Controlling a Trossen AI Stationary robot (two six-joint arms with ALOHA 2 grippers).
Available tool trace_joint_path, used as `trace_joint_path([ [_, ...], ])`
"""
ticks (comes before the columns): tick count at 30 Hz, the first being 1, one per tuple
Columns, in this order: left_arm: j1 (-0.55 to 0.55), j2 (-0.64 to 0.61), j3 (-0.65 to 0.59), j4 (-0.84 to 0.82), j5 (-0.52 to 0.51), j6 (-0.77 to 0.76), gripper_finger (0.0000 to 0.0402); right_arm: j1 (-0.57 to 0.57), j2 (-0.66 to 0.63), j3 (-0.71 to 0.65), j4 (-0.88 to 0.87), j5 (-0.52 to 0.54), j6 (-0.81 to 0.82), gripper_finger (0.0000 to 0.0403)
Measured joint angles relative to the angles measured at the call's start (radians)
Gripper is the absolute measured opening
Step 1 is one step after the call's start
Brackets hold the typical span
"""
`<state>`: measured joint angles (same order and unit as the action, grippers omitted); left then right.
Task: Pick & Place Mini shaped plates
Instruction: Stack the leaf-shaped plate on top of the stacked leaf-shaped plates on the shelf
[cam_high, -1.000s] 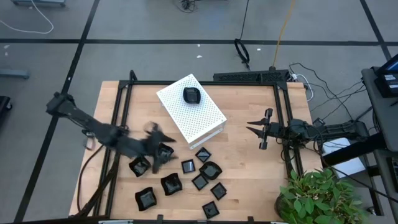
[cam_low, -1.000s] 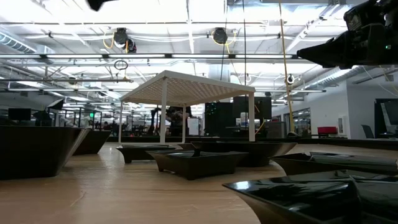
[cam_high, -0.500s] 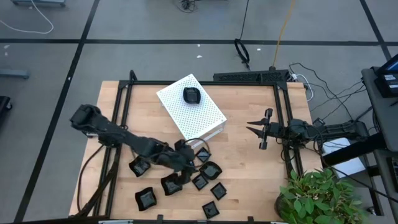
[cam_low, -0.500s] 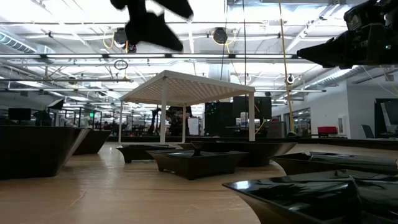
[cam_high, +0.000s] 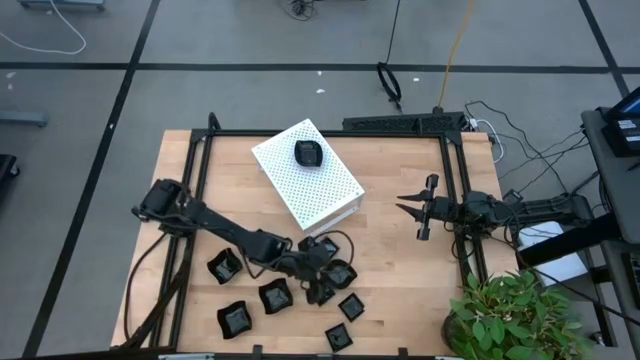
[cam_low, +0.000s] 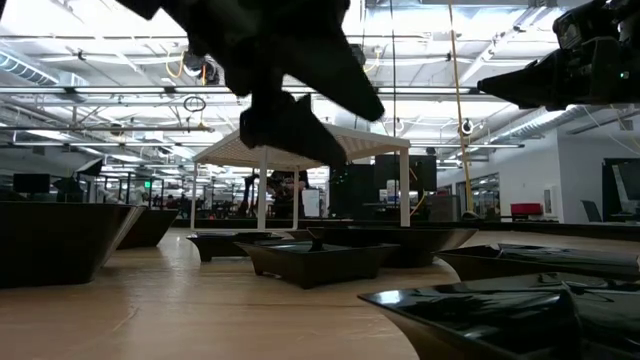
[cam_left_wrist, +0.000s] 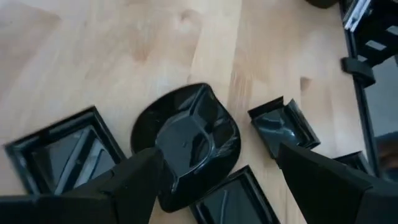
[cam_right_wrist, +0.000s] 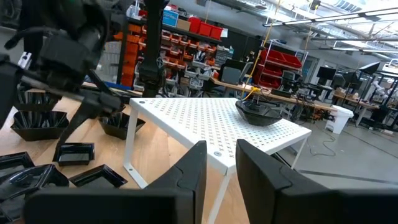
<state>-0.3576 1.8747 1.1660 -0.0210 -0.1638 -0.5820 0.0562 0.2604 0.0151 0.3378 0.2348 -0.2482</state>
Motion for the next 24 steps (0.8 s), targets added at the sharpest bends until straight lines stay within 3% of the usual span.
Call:
trace_joint_path([
  [12, 0.018, 0.083, -0.001, 0.017, 0.003, -0.004, 0.0323, 0.000, 0.000, 0.000, -0.001, 0.000, 0.000, 0.0073],
  [24, 0.039, 0.086, -0.002, 0.007, 0.005, -0.028, 0.0324, 0.000, 0.000, 0.000, -0.004, 0.000, 0.000, 0.0073],
])
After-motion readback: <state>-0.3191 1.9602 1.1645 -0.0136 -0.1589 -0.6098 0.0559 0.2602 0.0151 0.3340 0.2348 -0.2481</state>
